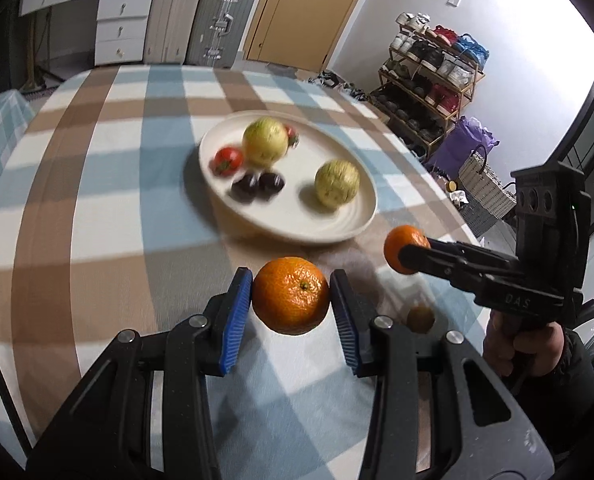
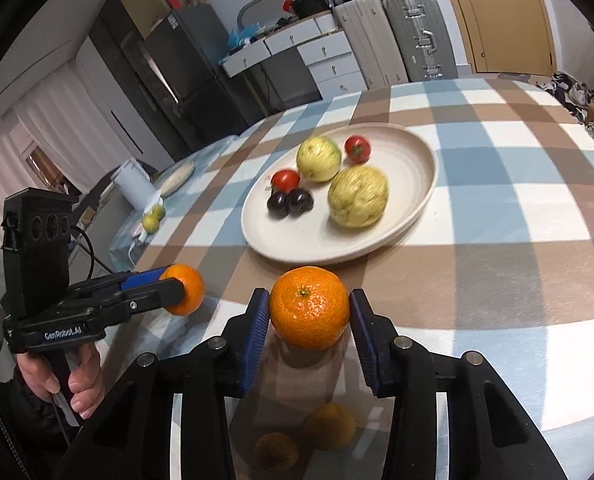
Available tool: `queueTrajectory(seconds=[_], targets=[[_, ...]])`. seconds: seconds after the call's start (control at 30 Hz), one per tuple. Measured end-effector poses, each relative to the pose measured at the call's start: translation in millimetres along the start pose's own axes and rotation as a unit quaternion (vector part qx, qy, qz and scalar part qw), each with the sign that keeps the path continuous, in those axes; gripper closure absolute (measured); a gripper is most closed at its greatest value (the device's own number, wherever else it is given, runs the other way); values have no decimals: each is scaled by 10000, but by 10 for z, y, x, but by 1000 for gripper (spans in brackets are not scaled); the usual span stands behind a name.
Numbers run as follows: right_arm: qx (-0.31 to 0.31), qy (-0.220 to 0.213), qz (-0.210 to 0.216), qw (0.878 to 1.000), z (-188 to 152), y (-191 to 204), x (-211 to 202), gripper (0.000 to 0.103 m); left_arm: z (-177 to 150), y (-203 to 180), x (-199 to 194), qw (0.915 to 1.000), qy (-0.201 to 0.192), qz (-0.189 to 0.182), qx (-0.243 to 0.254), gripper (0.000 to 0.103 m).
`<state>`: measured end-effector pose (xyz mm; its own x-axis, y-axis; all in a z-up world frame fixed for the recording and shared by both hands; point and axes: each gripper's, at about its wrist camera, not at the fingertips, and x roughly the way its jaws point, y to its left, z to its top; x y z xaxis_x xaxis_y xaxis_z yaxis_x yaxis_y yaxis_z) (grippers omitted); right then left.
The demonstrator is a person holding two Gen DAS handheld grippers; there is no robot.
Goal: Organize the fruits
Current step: 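Carry both oranges onto the plate and open both tools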
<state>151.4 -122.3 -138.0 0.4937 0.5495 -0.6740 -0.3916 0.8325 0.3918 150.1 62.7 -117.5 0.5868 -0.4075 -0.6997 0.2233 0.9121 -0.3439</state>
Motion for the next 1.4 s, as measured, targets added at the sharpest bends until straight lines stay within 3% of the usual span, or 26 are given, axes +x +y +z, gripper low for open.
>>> queueTrajectory(seconds=[0.43,0.67,0.97,1.4], targets=[[-78,-366,31,9993,394,-154,-192,62,862,-237,336,9994,-45,-178,286,66],[-176,-467,-67,9987,690,-270,-143,62,1305,-398,655,9985,-12,8,539,66],[-140,-407,-259,9987,965,-451,84,62,1790,-463,1243,9976,410,-265,481,66],[-128,-75,-361,9992,1107,-617,511,62,1923,-397,1920,9927,1087,-336,393,66]])
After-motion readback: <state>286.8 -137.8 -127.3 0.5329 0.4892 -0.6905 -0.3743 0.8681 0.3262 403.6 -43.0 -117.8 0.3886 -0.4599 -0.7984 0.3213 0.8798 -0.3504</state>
